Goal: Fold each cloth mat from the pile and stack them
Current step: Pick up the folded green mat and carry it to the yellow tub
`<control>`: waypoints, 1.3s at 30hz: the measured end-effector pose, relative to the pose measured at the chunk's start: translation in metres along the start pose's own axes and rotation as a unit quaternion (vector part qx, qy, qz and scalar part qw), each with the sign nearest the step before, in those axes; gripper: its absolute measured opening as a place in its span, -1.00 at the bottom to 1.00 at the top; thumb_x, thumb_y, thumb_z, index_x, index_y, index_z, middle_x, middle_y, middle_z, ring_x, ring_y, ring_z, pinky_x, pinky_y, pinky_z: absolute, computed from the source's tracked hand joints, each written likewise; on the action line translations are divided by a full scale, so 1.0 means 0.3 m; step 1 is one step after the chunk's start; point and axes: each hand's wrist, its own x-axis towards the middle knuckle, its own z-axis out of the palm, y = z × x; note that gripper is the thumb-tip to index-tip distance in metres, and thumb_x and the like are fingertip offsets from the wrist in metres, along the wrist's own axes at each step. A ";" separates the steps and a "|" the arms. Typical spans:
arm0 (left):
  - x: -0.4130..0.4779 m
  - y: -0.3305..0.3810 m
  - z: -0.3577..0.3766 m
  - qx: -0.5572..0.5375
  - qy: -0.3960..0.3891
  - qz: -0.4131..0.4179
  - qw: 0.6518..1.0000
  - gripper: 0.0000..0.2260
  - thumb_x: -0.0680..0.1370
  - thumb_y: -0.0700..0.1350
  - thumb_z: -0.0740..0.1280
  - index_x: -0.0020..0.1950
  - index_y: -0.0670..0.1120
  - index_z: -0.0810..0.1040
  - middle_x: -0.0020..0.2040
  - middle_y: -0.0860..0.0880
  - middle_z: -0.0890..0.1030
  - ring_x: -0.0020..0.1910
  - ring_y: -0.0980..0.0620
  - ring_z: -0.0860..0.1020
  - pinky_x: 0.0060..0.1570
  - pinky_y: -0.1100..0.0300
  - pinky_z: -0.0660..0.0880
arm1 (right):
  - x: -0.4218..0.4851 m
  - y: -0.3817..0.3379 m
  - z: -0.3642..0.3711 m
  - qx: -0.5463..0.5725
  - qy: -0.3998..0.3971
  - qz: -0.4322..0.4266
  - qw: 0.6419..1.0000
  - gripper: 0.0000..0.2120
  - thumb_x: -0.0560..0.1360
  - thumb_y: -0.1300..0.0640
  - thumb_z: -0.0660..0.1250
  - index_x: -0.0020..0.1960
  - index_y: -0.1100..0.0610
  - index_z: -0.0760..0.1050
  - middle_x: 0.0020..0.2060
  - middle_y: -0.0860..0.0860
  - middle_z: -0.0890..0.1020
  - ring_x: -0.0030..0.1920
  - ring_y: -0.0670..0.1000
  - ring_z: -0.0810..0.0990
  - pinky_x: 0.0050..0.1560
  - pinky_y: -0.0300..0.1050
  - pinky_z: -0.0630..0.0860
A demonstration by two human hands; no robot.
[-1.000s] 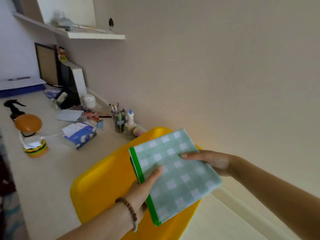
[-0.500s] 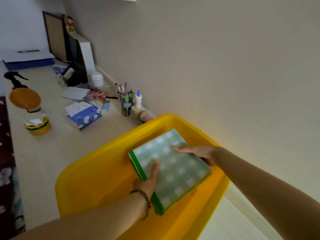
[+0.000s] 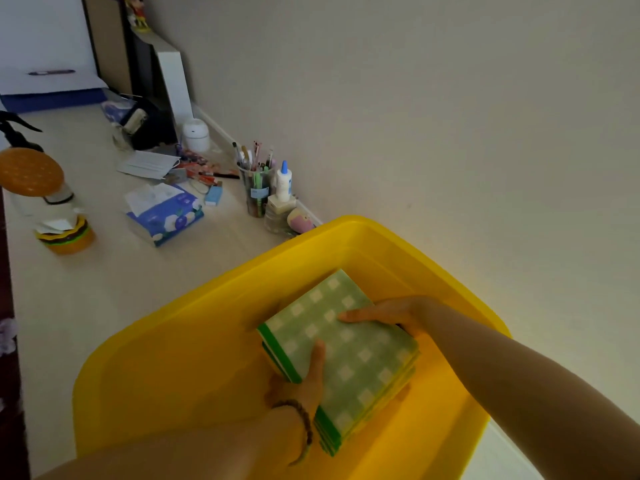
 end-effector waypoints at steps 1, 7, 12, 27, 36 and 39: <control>0.011 -0.008 -0.002 0.023 0.004 -0.011 1.000 -0.17 0.29 0.34 0.39 0.35 -0.18 0.32 0.31 -0.21 0.43 0.27 -0.18 0.43 0.25 -0.05 0.39 | 0.003 0.002 0.003 0.002 -0.005 -0.001 1.000 -0.59 0.42 -0.17 0.38 0.16 0.04 0.50 0.08 0.03 0.63 0.06 0.03 0.61 0.13 -0.01 0.53; 0.023 -0.038 -0.006 0.076 -0.033 -0.013 0.996 0.19 -0.10 0.61 0.21 0.33 -0.14 0.40 0.27 -0.17 0.48 0.23 -0.19 0.47 0.22 -0.09 0.43 | 0.016 0.010 0.003 -0.001 -0.017 -0.001 1.000 -0.49 0.43 -0.13 0.38 0.31 0.07 0.44 0.22 0.06 0.58 0.21 0.08 0.56 0.28 0.08 0.45; 0.001 -0.035 0.001 0.126 -0.038 -0.020 0.991 -0.08 0.23 0.50 0.19 0.33 -0.16 0.36 0.25 -0.15 0.48 0.18 -0.14 0.49 0.16 0.00 0.47 | 0.028 0.018 0.002 0.004 -0.007 -0.013 1.000 -0.51 0.44 -0.07 0.40 0.31 0.06 0.43 0.23 0.07 0.57 0.23 0.10 0.54 0.25 0.11 0.46; -0.071 0.019 -0.053 0.229 -0.073 0.027 0.970 -0.17 0.45 0.34 0.21 0.49 -0.19 0.08 0.41 -0.18 0.31 0.34 -0.16 0.37 0.29 0.01 0.40 | -0.062 0.018 0.020 -0.062 0.128 -0.081 0.987 -0.39 0.38 -0.16 0.43 0.33 0.09 0.43 0.23 0.05 0.57 0.20 0.08 0.57 0.29 0.12 0.44; -0.018 0.181 -0.164 0.274 -0.096 0.270 0.918 -0.56 0.60 0.02 0.20 0.44 -0.12 0.27 0.39 -0.13 0.38 0.33 -0.13 0.39 0.28 -0.02 0.37 | -0.129 0.093 0.102 -0.135 0.229 -0.078 0.961 -0.41 0.48 -0.08 0.36 0.43 0.06 0.29 0.36 0.07 0.41 0.35 0.13 0.40 0.35 0.10 0.36; -0.020 0.165 -0.152 0.300 -0.101 0.301 0.899 -0.63 0.61 -0.06 0.20 0.39 -0.13 0.35 0.32 -0.15 0.46 0.28 -0.12 0.44 0.24 0.00 0.41 | -0.118 0.090 0.109 -0.158 0.252 -0.076 0.952 -0.41 0.48 -0.08 0.36 0.44 0.06 0.30 0.37 0.08 0.41 0.34 0.12 0.40 0.31 0.05 0.40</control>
